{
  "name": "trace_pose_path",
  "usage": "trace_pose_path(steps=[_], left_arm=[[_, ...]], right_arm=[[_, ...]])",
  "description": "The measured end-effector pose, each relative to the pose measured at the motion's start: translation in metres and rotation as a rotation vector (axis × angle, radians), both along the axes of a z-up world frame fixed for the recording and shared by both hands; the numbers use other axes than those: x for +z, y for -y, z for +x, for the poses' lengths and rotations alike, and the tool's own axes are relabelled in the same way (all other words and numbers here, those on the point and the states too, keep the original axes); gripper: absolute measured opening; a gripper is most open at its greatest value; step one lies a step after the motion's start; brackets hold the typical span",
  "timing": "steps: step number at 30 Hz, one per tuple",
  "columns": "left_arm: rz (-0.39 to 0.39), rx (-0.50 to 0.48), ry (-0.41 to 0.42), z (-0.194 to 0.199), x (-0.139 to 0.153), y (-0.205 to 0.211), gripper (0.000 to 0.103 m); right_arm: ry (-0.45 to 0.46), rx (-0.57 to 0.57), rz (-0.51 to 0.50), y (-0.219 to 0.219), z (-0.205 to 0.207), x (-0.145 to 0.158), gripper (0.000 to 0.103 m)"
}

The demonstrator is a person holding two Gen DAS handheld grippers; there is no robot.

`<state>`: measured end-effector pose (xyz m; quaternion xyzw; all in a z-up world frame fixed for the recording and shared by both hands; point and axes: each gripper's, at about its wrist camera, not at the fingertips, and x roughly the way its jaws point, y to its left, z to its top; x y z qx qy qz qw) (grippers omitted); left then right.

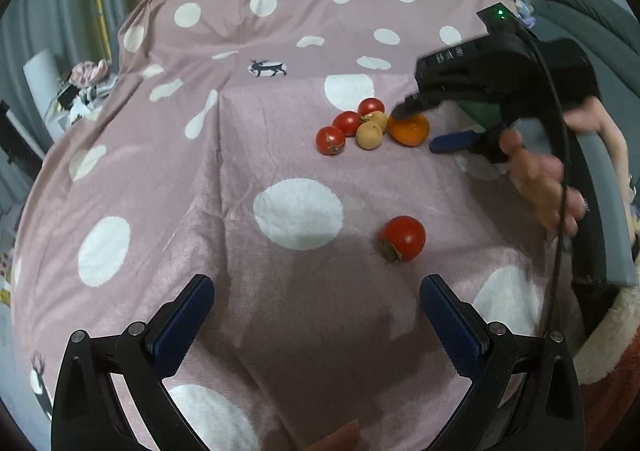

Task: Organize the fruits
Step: 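Move the right tool to the orange tangerine beside the yellow fruits, then close the right tool on the orange tangerine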

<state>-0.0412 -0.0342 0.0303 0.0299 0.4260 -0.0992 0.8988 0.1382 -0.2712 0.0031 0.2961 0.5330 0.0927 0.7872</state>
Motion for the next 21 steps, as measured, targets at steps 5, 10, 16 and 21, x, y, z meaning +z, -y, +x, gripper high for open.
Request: trace_pose_path(steps=[5,10,16,21], left_arm=[[-0.095,0.029,-0.066,0.011,-0.004,-0.009,0.102],[-0.118,0.071,-0.089,0.015,-0.005,-0.007,0.102],[-0.022,0.103,-0.013,0.013,-0.012,0.005,0.102],[-0.022,0.1,-0.026,0.018,-0.012,0.002,0.102]], right_arm=[[-0.002,-0.073,0.131,0.012,0.007,-0.009,0.052],[-0.034,-0.108,0.095,0.01,0.009,-0.008,0.044],[-0.024,-0.094,0.067,0.006,0.009,-0.007,0.043],[-0.041,-0.094,0.118,0.014,0.005,-0.01,0.043]])
